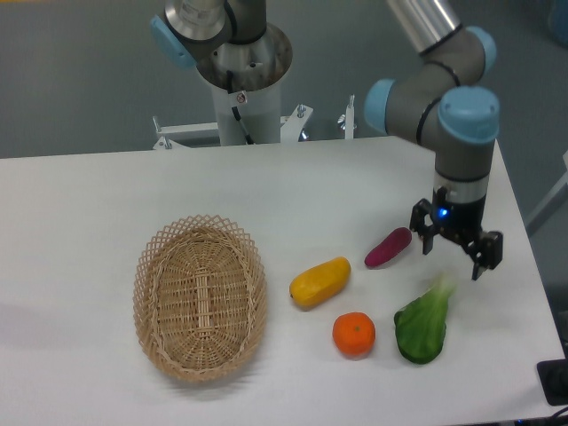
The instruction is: Place the green vegetable on the table
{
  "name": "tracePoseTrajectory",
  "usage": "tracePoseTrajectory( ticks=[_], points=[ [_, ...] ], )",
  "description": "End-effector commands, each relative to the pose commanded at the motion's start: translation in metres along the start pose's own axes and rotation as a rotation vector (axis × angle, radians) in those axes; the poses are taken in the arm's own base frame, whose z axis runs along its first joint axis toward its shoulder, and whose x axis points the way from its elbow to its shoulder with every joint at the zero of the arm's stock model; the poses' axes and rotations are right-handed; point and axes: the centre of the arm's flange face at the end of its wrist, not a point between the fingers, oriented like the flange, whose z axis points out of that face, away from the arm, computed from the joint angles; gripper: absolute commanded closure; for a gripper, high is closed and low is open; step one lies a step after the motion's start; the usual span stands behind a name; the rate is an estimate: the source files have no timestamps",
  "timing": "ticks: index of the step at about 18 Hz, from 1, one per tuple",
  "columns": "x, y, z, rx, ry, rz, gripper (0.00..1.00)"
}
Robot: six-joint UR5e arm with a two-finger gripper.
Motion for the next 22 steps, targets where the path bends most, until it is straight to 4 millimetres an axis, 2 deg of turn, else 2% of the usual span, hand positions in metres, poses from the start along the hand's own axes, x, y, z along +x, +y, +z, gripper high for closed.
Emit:
tracePoseTrajectory(
  ticks=[2, 3, 5, 7, 10, 14, 17, 22],
  points=[
    [-0.001, 0.011, -0.004, -0.017, 0.019, -0.01, 0.0],
    [-0.003, 0.02, -0.012, -0.024, 0.022, -0.022, 0.0],
    [-0.007, 0.025, -0.032, -0.029, 0.038, -0.016, 0.0],
    [-0.012, 0.032, -0.037, -0.032, 0.097, 0.041, 0.0],
    [-0.019, 0.064, -0.053, -0.04, 0.155, 0.084, 0.0],
    [-0.017, 0.101, -0.055, -0.038, 0.181, 0.206, 0.0],
    [-0.017, 0.11, -0.058, -0.028, 0.177, 0.216, 0.0],
    [-0.016, 0.109, -0.056, -0.011, 0.177, 0.212, 0.0]
  ],
)
